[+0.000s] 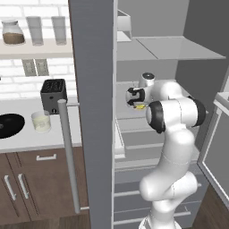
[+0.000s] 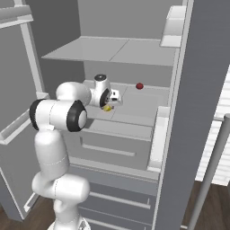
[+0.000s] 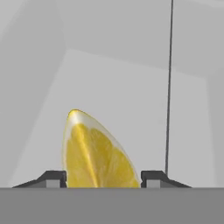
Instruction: Grab a lemon wedge from the fridge and one ice cube from the ice bowl, and put them in the glass of lemonade.
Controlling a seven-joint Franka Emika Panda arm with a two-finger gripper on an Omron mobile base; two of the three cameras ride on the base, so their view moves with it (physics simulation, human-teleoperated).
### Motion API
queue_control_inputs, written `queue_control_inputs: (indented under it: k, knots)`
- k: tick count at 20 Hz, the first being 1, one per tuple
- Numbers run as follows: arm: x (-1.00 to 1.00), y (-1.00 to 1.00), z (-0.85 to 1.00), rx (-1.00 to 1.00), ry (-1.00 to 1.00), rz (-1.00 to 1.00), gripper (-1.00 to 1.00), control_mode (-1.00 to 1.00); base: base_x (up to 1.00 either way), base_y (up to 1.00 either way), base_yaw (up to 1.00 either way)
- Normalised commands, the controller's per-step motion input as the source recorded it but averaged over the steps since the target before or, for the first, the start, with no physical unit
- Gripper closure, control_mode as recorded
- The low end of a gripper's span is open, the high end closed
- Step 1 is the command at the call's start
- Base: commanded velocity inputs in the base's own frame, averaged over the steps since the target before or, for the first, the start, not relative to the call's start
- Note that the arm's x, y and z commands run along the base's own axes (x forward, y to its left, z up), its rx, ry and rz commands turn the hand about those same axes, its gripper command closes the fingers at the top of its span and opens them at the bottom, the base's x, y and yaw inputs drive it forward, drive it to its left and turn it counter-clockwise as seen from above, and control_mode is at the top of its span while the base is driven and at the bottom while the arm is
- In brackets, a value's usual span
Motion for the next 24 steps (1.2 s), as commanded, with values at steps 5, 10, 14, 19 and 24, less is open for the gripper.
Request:
queue_control_inputs:
  k: [5,10,14,19,24]
  knots:
    - [-0.08,0.0,0.0,0.0,-0.03,0.0,1.0,-1.0,0.0,0.0,0.0]
    - [-0.95,-0.22,0.43,0.0,-0.32,-0.06,1.0,-1.0,0.0,0.0,0.0]
    - [-1.0,-0.31,0.75,0.01,-0.46,-0.1,1.0,-1.0,0.0,0.0,0.0]
    - [-1.0,-0.38,0.97,0.04,-0.22,-0.09,1.0,-1.0,0.0,0.0,0.0]
    - [-1.0,-0.29,0.93,0.03,0.02,-0.01,1.0,-1.0,0.0,0.0,0.0]
